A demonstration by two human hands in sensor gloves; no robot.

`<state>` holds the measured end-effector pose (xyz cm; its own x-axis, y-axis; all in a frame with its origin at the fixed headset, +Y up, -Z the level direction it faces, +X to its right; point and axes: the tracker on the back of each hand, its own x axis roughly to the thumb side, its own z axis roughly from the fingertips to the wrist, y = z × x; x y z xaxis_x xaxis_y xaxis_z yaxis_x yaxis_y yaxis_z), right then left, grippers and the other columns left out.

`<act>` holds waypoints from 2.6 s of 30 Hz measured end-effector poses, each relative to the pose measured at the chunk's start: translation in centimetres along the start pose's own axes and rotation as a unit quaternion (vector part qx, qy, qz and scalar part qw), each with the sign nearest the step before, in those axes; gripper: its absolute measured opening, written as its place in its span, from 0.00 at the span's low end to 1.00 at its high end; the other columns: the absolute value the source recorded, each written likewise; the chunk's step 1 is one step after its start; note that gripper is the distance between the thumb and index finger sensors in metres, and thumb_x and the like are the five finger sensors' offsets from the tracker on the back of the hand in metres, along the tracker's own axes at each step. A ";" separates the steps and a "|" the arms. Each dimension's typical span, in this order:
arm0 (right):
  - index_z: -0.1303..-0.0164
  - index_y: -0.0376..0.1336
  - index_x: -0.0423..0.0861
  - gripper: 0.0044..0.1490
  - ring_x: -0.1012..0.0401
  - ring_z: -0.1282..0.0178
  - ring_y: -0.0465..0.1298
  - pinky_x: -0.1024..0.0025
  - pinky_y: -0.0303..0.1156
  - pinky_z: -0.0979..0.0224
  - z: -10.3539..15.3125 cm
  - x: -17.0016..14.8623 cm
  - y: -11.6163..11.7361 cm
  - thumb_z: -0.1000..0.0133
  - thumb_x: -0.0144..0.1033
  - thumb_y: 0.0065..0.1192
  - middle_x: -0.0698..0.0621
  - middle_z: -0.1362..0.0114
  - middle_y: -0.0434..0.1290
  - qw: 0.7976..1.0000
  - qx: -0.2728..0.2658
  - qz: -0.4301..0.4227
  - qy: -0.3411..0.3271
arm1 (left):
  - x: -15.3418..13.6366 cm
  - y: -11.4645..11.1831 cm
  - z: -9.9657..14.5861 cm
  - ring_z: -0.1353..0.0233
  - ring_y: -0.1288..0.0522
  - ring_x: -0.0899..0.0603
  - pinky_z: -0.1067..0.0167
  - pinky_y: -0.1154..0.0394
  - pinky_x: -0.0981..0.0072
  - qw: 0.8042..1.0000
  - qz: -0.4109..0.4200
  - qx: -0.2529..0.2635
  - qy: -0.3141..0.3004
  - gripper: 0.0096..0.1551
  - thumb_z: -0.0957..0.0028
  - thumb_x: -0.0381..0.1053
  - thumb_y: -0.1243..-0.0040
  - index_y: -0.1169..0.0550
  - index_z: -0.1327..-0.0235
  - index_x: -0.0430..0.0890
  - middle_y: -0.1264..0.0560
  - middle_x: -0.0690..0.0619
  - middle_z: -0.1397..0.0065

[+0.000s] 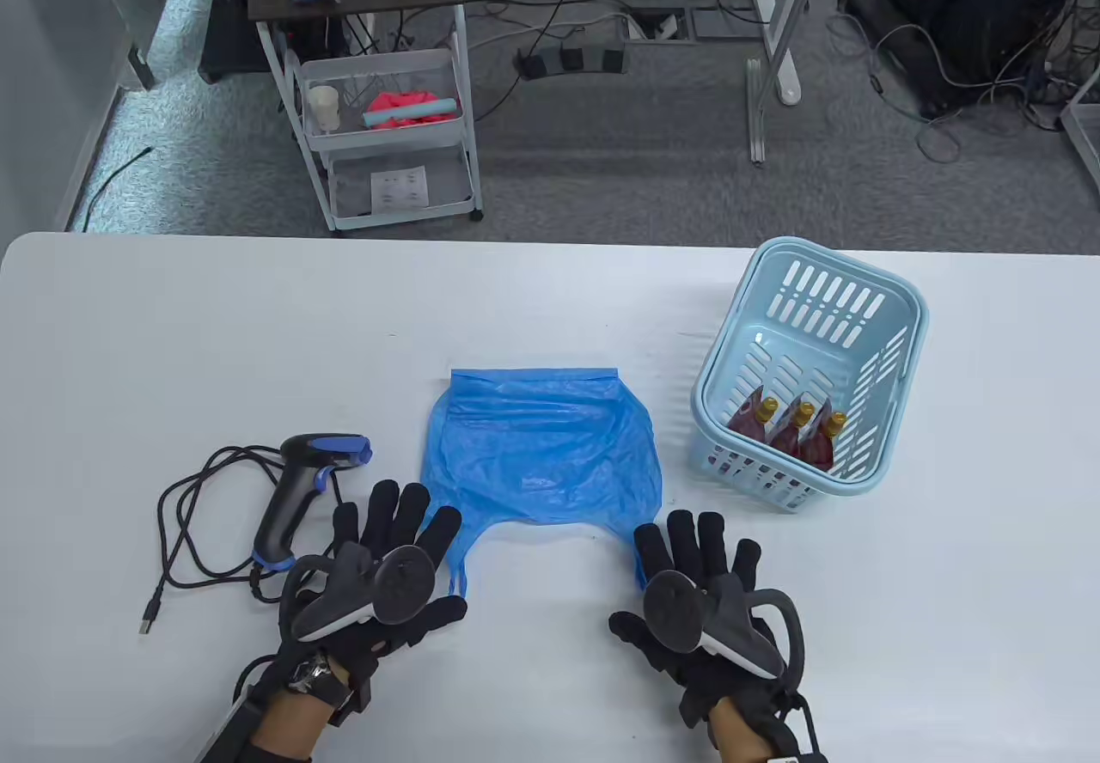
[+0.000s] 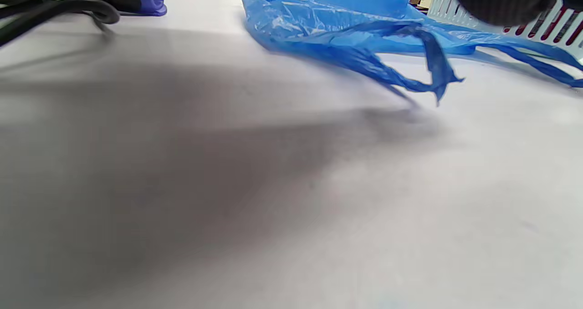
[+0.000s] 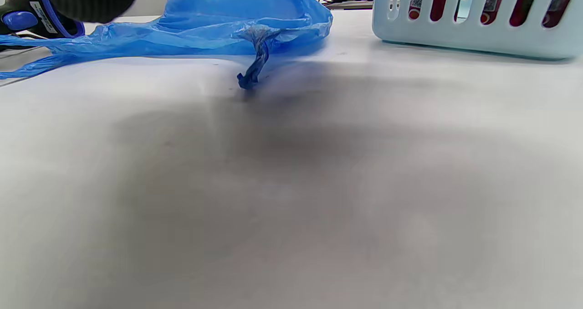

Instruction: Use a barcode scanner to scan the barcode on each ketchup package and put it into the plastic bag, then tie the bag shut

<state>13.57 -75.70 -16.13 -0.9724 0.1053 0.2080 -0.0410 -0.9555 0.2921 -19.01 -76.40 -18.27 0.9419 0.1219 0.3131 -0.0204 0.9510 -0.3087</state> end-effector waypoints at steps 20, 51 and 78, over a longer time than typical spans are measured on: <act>0.13 0.32 0.48 0.61 0.37 0.15 0.30 0.27 0.28 0.23 0.0 -0.2 0.0 0.44 0.69 0.51 0.38 0.12 0.31 1.000 -0.003 -0.003 0.006 | 0.0 0.1 -0.1 0.13 0.66 0.31 0.24 0.62 0.25 1.000 -0.001 0.005 -0.001 0.58 0.54 0.79 0.49 0.56 0.15 0.60 0.66 0.46 0.14; 0.13 0.32 0.48 0.61 0.38 0.15 0.30 0.28 0.28 0.23 -0.1 -0.3 0.0 0.44 0.68 0.51 0.38 0.12 0.31 1.000 -0.005 -0.010 0.003 | 0.1 0.1 -0.1 0.13 0.65 0.32 0.24 0.61 0.26 1.000 -0.005 0.010 0.000 0.58 0.54 0.79 0.49 0.55 0.15 0.59 0.65 0.46 0.14; 0.13 0.32 0.48 0.61 0.37 0.15 0.30 0.28 0.29 0.23 0.2 0.1 -0.1 0.44 0.68 0.52 0.38 0.12 0.31 0.999 -0.012 -0.028 -0.015 | 5.2 4.6 -1.3 0.12 0.54 0.31 0.22 0.47 0.29 1.000 -0.021 0.019 -0.010 0.56 0.54 0.77 0.48 0.48 0.15 0.57 0.54 0.46 0.12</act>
<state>13.50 -75.51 -15.91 -0.9614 0.1661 0.2194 -0.1006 -0.9543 0.2814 -13.75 -71.77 -19.21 0.9356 0.0858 0.3425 0.0068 0.9655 -0.2602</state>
